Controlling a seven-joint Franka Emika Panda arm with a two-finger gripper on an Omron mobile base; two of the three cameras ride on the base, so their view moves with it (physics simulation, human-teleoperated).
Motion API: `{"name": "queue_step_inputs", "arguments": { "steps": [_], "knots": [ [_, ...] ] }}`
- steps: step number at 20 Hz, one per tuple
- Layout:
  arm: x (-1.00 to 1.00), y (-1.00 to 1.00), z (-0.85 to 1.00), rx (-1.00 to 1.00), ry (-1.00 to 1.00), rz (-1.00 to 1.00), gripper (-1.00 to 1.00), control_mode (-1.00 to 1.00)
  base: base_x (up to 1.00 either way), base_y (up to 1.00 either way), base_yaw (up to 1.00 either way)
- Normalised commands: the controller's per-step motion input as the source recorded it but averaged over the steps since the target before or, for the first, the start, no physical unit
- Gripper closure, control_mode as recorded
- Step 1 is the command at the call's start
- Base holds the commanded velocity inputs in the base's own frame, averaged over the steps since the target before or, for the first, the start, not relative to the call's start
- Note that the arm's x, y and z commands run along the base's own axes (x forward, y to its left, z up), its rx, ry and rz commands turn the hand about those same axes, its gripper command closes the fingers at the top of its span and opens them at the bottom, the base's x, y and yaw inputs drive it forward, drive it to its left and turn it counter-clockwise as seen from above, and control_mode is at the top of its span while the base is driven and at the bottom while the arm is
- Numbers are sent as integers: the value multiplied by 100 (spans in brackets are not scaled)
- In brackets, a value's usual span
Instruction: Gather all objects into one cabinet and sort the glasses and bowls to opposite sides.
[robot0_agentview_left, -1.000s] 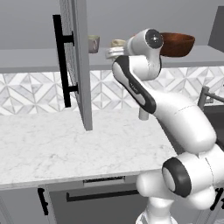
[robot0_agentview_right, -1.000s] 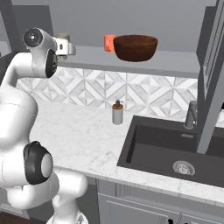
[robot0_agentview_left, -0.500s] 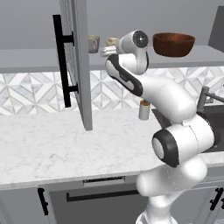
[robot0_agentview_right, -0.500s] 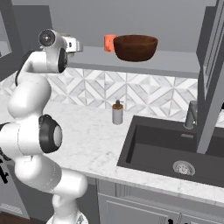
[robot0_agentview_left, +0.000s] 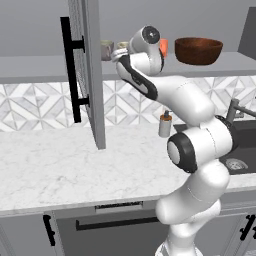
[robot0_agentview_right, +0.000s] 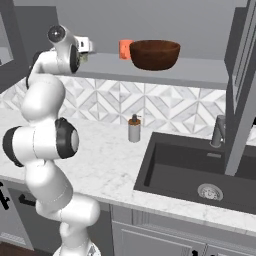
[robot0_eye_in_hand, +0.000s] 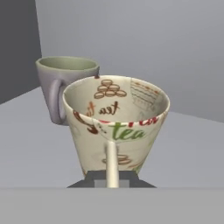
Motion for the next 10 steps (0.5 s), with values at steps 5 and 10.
{"name": "queue_step_inputs", "arguments": {
  "steps": [5, 10],
  "knots": [
    [27, 13, -29, -1, 1, 0, 100, -100, 0, 0, 0],
    [17, 12, -52, 0, 0, 0, -100, -100, 0, 0, 0]
  ]
}}
